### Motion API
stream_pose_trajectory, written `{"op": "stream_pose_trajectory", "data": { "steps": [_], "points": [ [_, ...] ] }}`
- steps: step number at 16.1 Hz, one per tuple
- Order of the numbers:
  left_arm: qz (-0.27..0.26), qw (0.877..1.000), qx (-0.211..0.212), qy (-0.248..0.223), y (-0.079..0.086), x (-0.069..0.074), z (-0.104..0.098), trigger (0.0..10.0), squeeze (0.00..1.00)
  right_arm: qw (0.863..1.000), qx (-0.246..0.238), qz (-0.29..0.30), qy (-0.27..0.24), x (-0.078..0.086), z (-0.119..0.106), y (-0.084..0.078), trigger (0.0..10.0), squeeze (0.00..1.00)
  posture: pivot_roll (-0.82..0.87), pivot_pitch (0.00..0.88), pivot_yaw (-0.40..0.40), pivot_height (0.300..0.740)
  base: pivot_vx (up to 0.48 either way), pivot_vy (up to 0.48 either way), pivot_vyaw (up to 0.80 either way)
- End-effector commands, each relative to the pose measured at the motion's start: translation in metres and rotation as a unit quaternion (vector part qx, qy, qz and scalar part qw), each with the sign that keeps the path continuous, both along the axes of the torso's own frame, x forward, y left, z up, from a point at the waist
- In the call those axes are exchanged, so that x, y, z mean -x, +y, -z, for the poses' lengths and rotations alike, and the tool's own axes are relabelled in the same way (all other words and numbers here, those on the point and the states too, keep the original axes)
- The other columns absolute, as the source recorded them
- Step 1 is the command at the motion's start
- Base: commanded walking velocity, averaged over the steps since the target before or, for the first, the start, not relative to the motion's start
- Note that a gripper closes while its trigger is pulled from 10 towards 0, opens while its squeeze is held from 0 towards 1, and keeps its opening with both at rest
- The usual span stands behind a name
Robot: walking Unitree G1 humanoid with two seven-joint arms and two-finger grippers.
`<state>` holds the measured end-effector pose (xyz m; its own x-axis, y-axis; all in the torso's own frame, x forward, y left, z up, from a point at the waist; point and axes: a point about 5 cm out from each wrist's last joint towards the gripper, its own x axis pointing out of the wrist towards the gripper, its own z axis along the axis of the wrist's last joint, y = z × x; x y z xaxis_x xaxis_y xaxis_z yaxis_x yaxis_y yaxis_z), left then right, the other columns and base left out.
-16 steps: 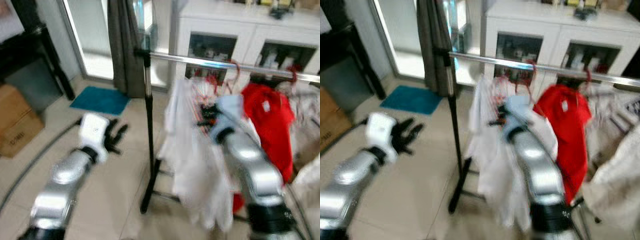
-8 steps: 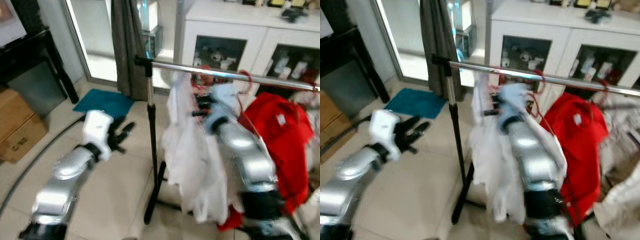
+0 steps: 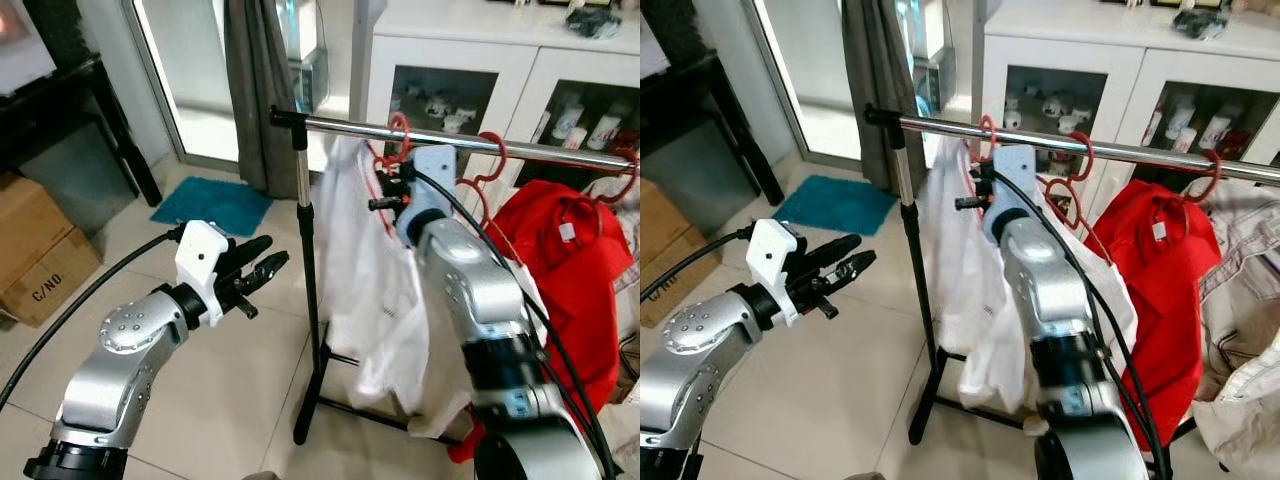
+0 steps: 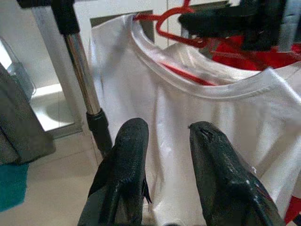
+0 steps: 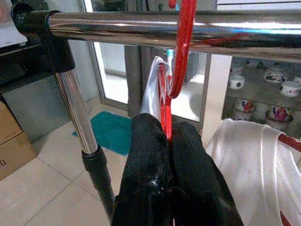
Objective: Hang hanger
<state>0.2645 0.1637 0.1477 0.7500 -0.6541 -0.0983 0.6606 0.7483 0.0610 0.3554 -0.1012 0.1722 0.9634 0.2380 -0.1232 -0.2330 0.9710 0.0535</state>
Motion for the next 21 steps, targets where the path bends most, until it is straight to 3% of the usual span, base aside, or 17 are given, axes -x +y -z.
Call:
{"op": "stream_pose_trajectory", "data": {
  "steps": [1,8,14,15,16,18,21],
  "points": [
    [-0.001,1.0,-0.002,-0.009,0.004,-0.001,-0.006,10.0,0.0,1.0,-0.012,0.007,-0.015,-0.008,-0.01,0.0,10.0,0.0,0.02,0.0,0.052,0.74,0.0,0.0,0.0],
    [0.028,1.0,0.003,-0.007,0.002,0.004,-0.01,10.0,0.0,0.999,0.016,0.017,0.041,-0.038,-0.004,0.017,10.0,0.0,0.03,0.0,0.051,0.74,0.0,0.0,0.0],
    [0.039,0.998,0.039,-0.024,-0.001,0.008,-0.018,10.0,0.0,0.997,0.022,0.013,0.079,-0.036,0.02,0.017,10.0,0.0,0.03,0.0,0.044,0.74,0.0,0.0,0.0],
    [0.036,0.997,0.061,-0.036,-0.002,0.006,-0.024,10.0,0.0,0.997,0.016,0.014,0.077,-0.035,0.023,0.013,10.0,0.15,0.03,0.0,0.045,0.74,0.0,0.0,0.0],
    [0.041,0.996,0.069,-0.037,-0.003,0.006,-0.026,10.0,0.0,0.997,0.011,0.018,0.073,-0.035,0.024,0.009,10.0,1.0,0.03,0.0,0.047,0.74,0.0,0.0,0.0],
    [0.041,0.997,0.063,-0.034,-0.003,0.005,-0.025,10.0,0.0,0.998,-0.003,0.011,0.059,-0.034,0.021,0.006,10.0,1.0,0.02,0.0,0.052,0.74,0.0,0.0,0.0],
    [0.02,0.998,0.061,-0.018,-0.001,0.002,-0.019,10.0,0.0,0.999,-0.011,-0.038,-0.003,-0.025,0.005,0.003,10.0,1.0,0.02,0.0,0.058,0.74,0.0,0.0,0.0]
  ]
}}
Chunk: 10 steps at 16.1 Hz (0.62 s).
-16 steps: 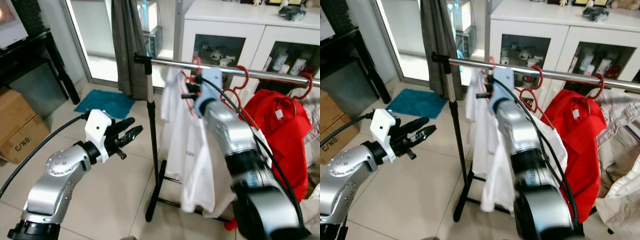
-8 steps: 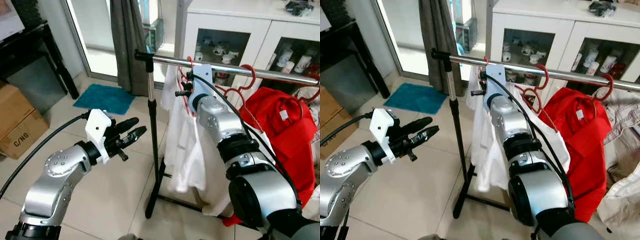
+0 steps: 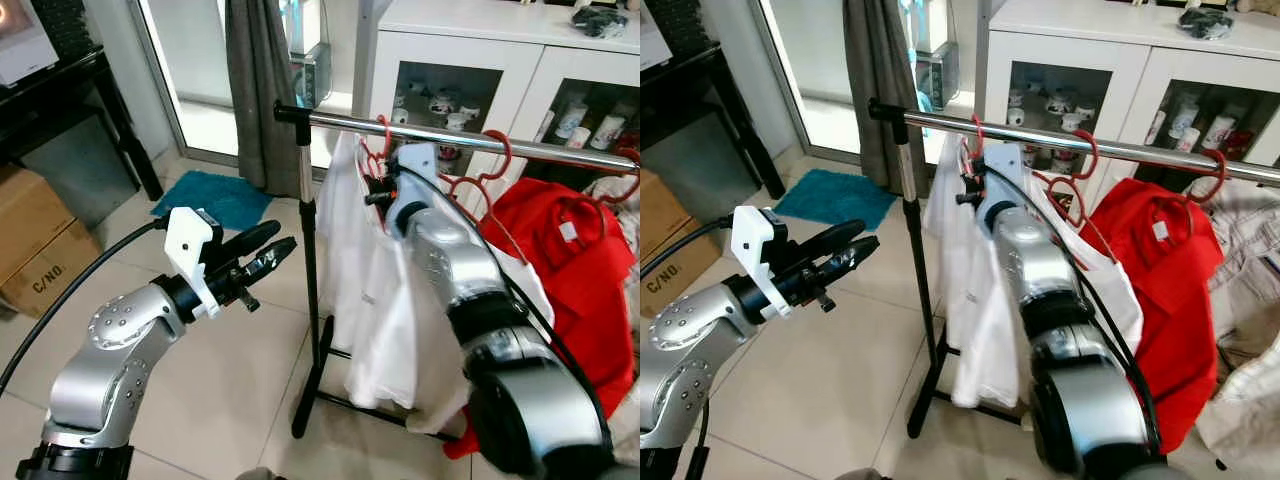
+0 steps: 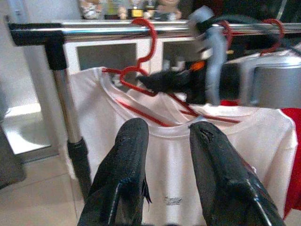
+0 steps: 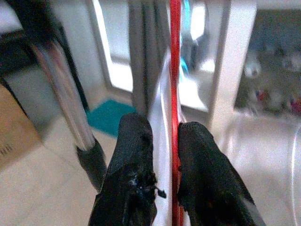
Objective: Hang hanger
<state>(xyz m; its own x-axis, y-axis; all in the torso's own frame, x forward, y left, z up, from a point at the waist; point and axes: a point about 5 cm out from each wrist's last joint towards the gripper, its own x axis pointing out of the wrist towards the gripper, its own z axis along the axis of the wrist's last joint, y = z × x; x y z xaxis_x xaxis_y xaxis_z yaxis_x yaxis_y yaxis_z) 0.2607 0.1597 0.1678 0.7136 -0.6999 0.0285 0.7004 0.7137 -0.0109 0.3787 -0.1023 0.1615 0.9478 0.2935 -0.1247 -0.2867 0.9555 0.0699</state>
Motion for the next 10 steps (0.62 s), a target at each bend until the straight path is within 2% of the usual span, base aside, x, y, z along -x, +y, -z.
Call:
{"op": "stream_pose_trajectory", "data": {
  "steps": [1,3,4,6,7,9,10],
  "points": [
    [-0.025,1.0,-0.007,0.014,0.003,-0.003,0.003,10.0,0.0,0.999,-0.008,-0.024,-0.032,0.006,-0.014,-0.001,10.0,1.0,0.02,0.0,0.059,0.74,0.0,0.0,0.0],
    [-0.048,0.999,-0.002,0.024,0.002,-0.006,0.007,10.0,0.0,0.997,-0.016,-0.052,-0.061,0.021,-0.024,-0.007,10.0,1.0,0.01,0.0,0.063,0.74,0.0,0.0,0.0],
    [-0.069,0.997,-0.007,0.03,0.0,-0.008,0.011,10.0,0.0,0.992,-0.04,-0.067,-0.101,0.037,-0.036,-0.01,10.0,1.0,0.0,0.0,0.067,0.74,0.0,0.0,0.0],
    [-0.078,0.996,-0.03,0.032,-0.003,-0.009,0.016,10.0,0.0,0.988,-0.1,-0.069,-0.096,0.055,-0.038,-0.012,10.0,1.0,-0.01,0.0,0.071,0.74,0.0,0.0,0.0],
    [-0.09,0.995,-0.03,0.033,-0.004,-0.01,0.018,10.0,0.0,0.988,-0.103,-0.076,-0.081,0.064,-0.029,-0.013,10.0,1.0,-0.01,0.0,0.073,0.74,0.0,0.0,0.0],
    [-0.121,0.992,-0.017,0.034,-0.004,-0.014,0.019,10.0,0.0,0.992,-0.066,-0.082,-0.076,0.08,-0.011,-0.015,10.0,1.0,-0.02,0.0,0.074,0.74,0.0,0.0,0.0],
    [-0.124,0.992,-0.018,0.033,-0.004,-0.015,0.019,10.0,0.0,0.992,-0.068,-0.076,-0.077,0.082,-0.011,-0.016,10.0,1.0,-0.02,0.0,0.074,0.74,0.0,-0.259,0.0]
  ]
}}
